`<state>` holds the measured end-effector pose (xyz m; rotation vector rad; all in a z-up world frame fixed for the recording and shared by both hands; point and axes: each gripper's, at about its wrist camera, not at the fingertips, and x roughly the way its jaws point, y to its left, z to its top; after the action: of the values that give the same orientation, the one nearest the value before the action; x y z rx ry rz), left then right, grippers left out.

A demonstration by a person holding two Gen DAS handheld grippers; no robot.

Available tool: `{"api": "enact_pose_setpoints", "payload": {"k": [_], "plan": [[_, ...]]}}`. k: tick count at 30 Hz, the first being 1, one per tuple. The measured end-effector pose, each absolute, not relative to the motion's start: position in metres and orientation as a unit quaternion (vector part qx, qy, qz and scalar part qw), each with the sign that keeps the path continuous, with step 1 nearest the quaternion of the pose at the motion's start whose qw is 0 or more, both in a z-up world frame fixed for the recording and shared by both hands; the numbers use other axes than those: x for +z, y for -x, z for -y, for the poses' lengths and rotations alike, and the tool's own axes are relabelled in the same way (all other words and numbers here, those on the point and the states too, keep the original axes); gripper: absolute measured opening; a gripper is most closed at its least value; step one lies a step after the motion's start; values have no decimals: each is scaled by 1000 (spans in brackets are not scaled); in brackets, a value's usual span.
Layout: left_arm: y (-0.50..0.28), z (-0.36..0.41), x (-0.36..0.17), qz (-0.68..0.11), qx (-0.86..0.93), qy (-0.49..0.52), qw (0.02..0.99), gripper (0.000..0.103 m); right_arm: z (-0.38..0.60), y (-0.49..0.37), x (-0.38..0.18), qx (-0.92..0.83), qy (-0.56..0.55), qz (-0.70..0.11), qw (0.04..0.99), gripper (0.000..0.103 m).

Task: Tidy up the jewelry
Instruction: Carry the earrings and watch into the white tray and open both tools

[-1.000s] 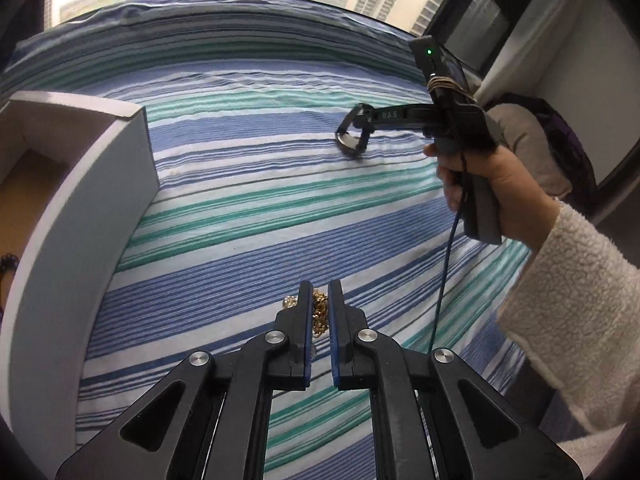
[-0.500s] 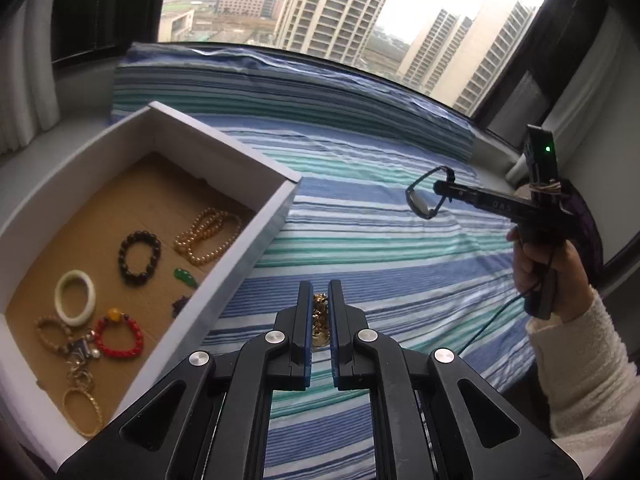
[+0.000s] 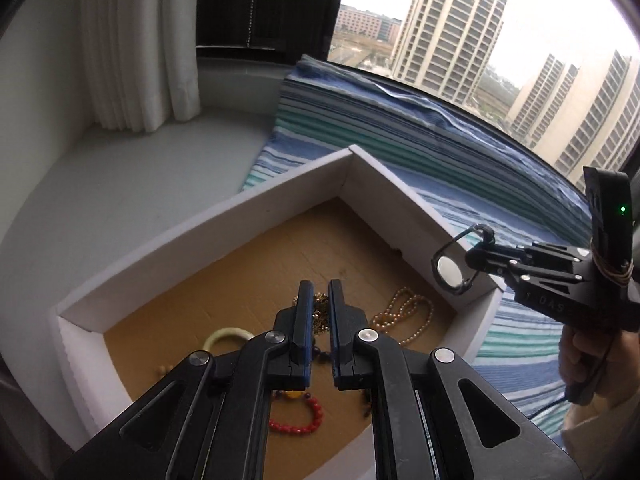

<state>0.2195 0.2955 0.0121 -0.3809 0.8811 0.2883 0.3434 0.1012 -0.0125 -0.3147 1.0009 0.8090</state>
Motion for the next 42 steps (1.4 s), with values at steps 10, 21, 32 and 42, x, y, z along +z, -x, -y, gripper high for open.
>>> {"api": "enact_pose_setpoints", "payload": {"k": [10,21,32,42], "plan": [[-238,-318,-36,-438,191,165,863,63,-158,-367,-38,332,157,-457,810,59],[-175,-270,-7,-369,315,112,867,101,-128,-307,3,347,184,-415,821,72],[-123,-240,13,-374,375,140,837,101,-101,-246,14,367,214,-399,813,72],[-110,-230,20,-378,372,147,835,101,-104,-228,15,365,225,-390,815,72]]}}
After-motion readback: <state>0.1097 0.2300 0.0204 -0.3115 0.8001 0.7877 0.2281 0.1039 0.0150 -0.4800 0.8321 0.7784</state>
